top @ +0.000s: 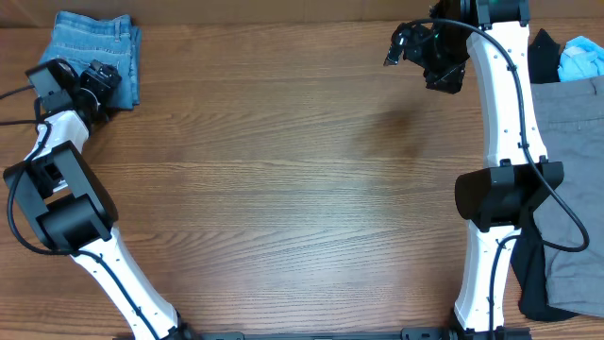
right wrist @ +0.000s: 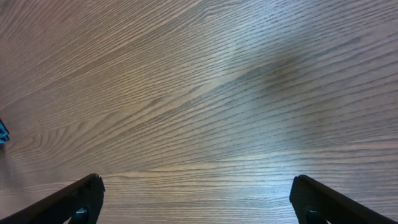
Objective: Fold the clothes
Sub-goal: 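Release the jeans and pull the left gripper back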
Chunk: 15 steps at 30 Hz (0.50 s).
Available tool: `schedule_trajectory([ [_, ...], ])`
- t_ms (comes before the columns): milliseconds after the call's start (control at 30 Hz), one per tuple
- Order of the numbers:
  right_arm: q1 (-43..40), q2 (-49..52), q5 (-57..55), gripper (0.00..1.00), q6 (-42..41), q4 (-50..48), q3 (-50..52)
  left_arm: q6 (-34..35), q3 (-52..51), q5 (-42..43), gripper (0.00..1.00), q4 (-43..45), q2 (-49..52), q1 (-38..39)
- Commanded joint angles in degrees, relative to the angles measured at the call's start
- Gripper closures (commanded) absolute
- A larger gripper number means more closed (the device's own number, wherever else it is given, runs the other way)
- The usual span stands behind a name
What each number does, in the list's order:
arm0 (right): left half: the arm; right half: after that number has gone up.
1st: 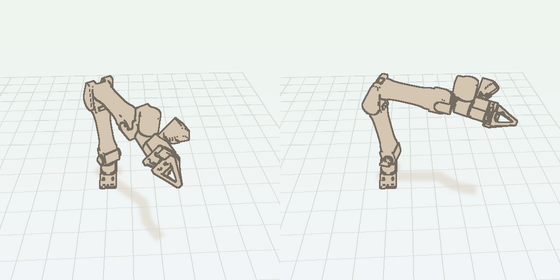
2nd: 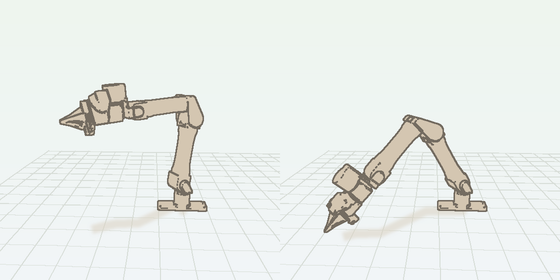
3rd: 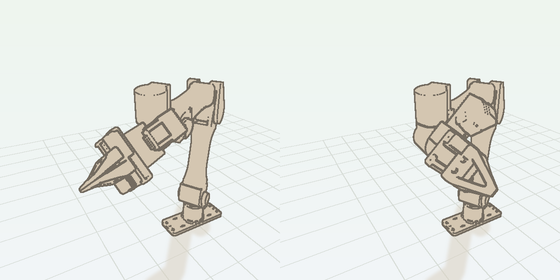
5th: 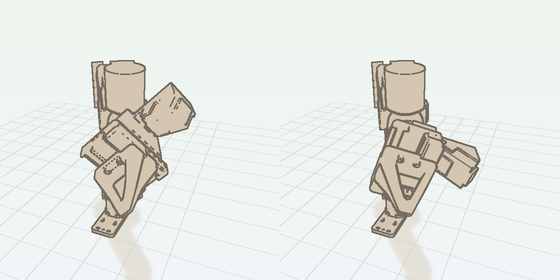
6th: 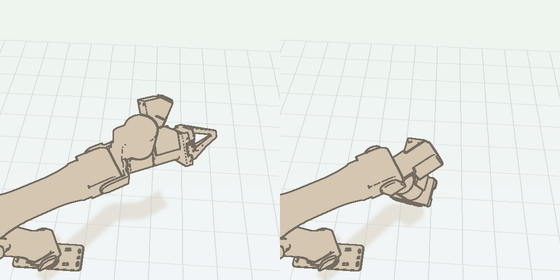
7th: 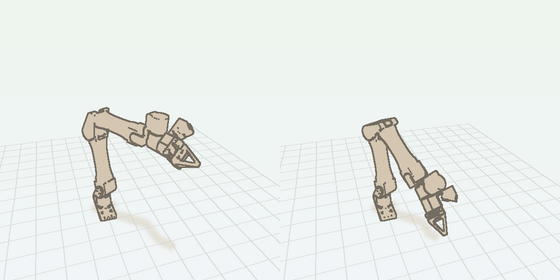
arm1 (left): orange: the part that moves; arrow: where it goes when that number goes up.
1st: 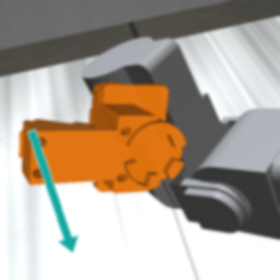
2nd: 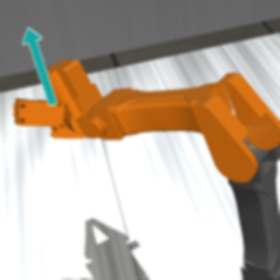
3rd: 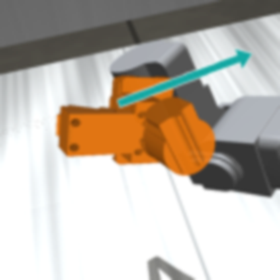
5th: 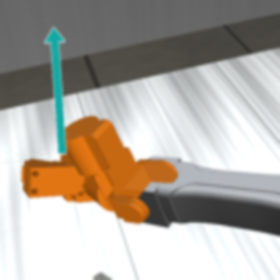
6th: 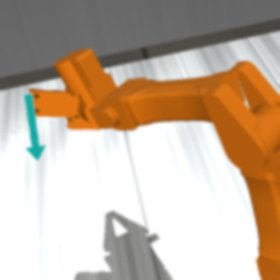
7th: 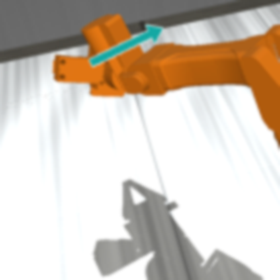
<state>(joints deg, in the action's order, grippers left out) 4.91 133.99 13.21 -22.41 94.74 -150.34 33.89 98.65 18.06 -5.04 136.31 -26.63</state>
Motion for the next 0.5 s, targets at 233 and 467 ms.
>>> schedule_trajectory([
  [233, -0.07, -2.16, -0.33, 0.0, 0.28, -0.13, -1.51, -0.22, -0.33, -6.99, 0.0, -18.1, -13.79, 0.74],
  [467, -0.07, -2.16, -0.33, 0.0, 0.28, -0.13, -1.51, 0.83, -0.33, -14.05, 0.0, -34.32, -27.71, 0.72],
])
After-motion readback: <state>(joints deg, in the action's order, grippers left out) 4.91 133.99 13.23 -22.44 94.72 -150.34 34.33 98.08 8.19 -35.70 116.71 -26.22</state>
